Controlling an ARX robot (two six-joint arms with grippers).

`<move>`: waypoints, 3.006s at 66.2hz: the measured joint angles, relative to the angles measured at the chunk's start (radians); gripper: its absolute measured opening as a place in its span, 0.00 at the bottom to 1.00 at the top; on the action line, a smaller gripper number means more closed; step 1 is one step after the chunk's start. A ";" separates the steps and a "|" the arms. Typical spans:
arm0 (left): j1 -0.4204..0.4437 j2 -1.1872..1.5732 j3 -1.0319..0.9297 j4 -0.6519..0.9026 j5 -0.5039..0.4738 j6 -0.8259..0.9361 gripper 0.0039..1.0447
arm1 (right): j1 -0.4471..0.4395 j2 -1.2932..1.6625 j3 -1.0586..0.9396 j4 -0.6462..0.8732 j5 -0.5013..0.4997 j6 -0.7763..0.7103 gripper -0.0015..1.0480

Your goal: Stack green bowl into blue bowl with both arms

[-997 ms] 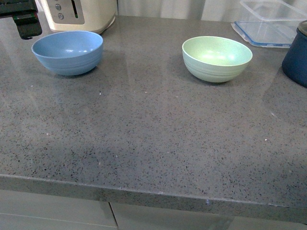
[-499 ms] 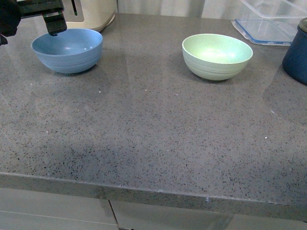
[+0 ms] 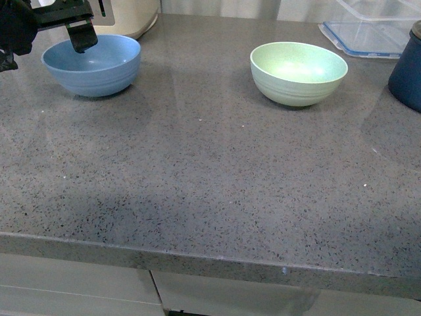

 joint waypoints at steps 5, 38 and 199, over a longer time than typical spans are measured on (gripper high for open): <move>0.007 0.005 0.000 0.000 -0.001 -0.003 0.85 | 0.000 0.000 0.000 0.000 0.000 0.000 0.90; 0.019 -0.003 0.001 -0.057 0.012 -0.072 0.09 | 0.000 0.000 0.000 0.000 0.000 0.000 0.90; -0.264 0.136 0.175 0.094 -0.163 0.010 0.94 | 0.000 0.000 0.000 0.000 0.000 0.000 0.90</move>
